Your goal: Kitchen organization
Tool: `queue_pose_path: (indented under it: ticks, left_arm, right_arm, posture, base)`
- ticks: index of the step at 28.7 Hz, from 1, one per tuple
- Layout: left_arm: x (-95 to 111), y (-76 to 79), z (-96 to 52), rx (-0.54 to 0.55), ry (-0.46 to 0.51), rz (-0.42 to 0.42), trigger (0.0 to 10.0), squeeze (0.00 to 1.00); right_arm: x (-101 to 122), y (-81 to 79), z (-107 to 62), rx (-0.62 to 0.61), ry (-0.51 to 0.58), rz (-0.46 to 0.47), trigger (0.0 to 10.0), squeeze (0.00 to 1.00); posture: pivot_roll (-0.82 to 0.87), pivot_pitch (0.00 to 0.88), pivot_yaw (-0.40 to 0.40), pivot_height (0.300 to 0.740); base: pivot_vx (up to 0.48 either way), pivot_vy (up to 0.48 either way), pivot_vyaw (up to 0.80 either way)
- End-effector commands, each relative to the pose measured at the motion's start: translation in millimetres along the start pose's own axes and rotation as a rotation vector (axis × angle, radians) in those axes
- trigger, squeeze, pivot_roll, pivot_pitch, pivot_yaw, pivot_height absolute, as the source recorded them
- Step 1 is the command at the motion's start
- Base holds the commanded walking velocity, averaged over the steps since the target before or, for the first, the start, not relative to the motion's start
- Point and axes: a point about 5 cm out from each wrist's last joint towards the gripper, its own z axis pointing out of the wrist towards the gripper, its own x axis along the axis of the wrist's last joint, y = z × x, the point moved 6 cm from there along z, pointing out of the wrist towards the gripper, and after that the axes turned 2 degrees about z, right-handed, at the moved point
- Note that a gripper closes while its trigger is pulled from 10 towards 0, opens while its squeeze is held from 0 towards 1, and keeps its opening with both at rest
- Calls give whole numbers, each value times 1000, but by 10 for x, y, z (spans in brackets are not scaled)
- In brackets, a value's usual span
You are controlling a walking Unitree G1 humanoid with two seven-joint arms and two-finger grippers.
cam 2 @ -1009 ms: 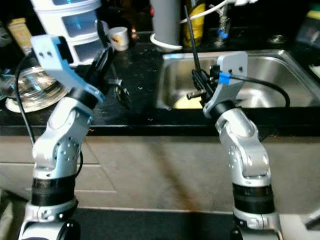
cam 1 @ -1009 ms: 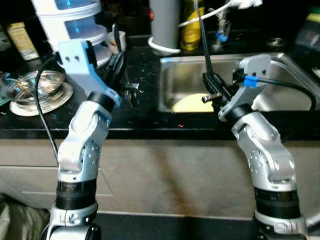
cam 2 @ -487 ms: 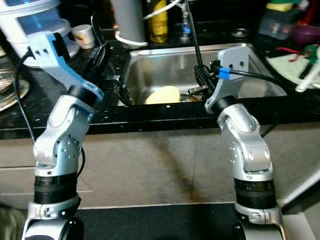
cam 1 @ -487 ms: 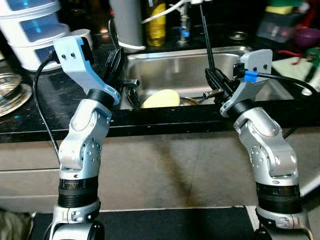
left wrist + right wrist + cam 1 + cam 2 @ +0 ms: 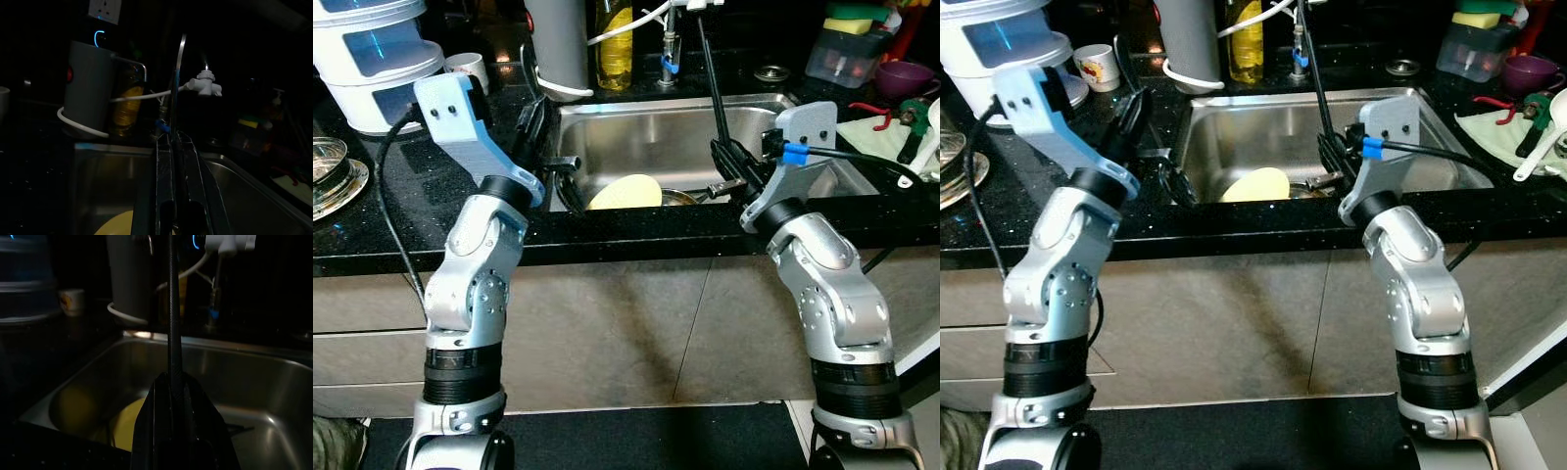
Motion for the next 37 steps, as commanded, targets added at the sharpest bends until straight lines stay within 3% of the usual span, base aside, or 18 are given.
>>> queue_pose_path:
  ticks: [1, 6, 34, 37]
  left_arm:
    - [41, 10, 23, -17, 15, 16, 10000, 0]
    - [63, 12, 24, -20, 24, 13, 10000, 0]
    - [63, 24, 15, -27, 28, 9, 10000, 0]
    - [43, 101, 15, -60, 16, 2, 10000, 0]
  right_arm:
    - [-37, -6, 16, 0, -22, -5, 10000, 0]
    - [-20, -24, 21, 8, -13, -2, 10000, 0]
    - [2, -54, 25, 19, 0, -21, 10000, 0]
    - [-4, -53, 24, 17, -2, -23, 10000, 0]
  posture:
    - [-12, 0, 11, 736]
    - [-14, 0, 11, 736]
    - [-9, 0, 14, 736]
    - [-8, 0, 14, 736]
  base:
    - [0, 0, -800]
    - [150, 0, -748]
    - [345, 0, 0]
    - [100, 0, 0]
